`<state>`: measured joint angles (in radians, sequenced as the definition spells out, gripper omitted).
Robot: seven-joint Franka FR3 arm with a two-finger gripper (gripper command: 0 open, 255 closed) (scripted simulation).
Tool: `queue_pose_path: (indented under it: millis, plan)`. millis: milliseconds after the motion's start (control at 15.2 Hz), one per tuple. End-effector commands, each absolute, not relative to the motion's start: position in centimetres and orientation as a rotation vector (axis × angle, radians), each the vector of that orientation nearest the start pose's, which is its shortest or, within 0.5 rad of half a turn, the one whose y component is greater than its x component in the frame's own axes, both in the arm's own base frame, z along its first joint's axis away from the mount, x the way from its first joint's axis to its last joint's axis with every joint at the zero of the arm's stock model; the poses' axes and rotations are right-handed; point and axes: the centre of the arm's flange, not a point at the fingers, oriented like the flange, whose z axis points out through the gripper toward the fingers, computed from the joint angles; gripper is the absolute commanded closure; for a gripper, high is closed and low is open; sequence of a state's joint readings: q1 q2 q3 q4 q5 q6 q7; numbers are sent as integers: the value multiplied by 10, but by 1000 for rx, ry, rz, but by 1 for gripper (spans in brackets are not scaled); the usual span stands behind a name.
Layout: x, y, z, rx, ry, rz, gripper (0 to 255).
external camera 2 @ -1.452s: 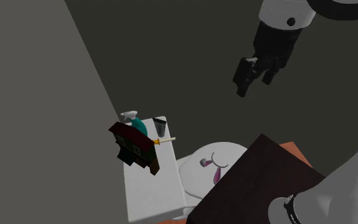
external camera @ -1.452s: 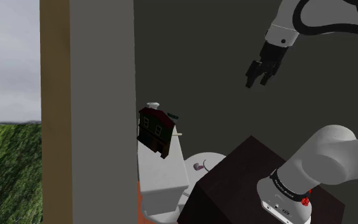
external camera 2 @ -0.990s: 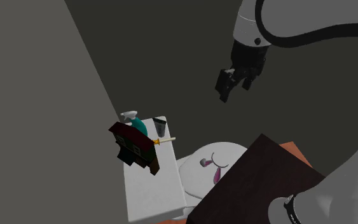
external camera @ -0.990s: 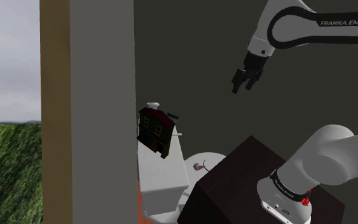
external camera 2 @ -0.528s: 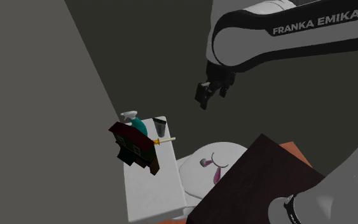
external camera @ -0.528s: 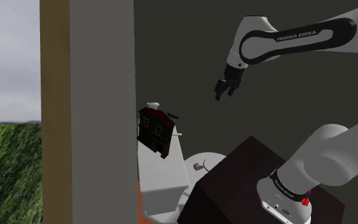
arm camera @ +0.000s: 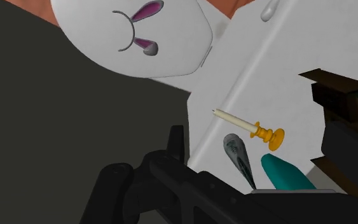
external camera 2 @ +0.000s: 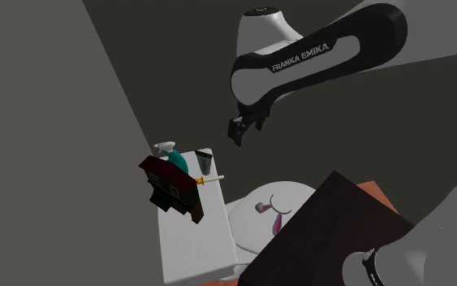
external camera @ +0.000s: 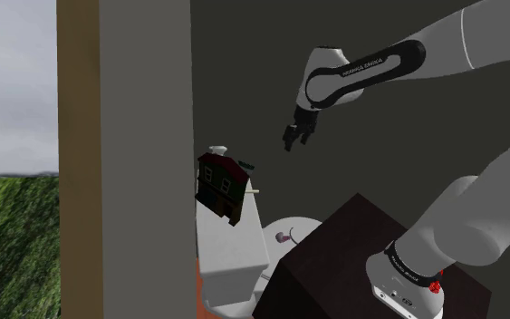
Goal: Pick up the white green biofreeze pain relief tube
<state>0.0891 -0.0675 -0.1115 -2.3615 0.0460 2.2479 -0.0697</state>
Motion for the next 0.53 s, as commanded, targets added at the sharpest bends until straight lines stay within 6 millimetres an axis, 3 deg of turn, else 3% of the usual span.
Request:
queue_pose_path:
  millis: [0,462]
  plan:
    - [503,-8,327,-3094,-63,69,0]
    - [561,10,257,-3082,-182,73,0]
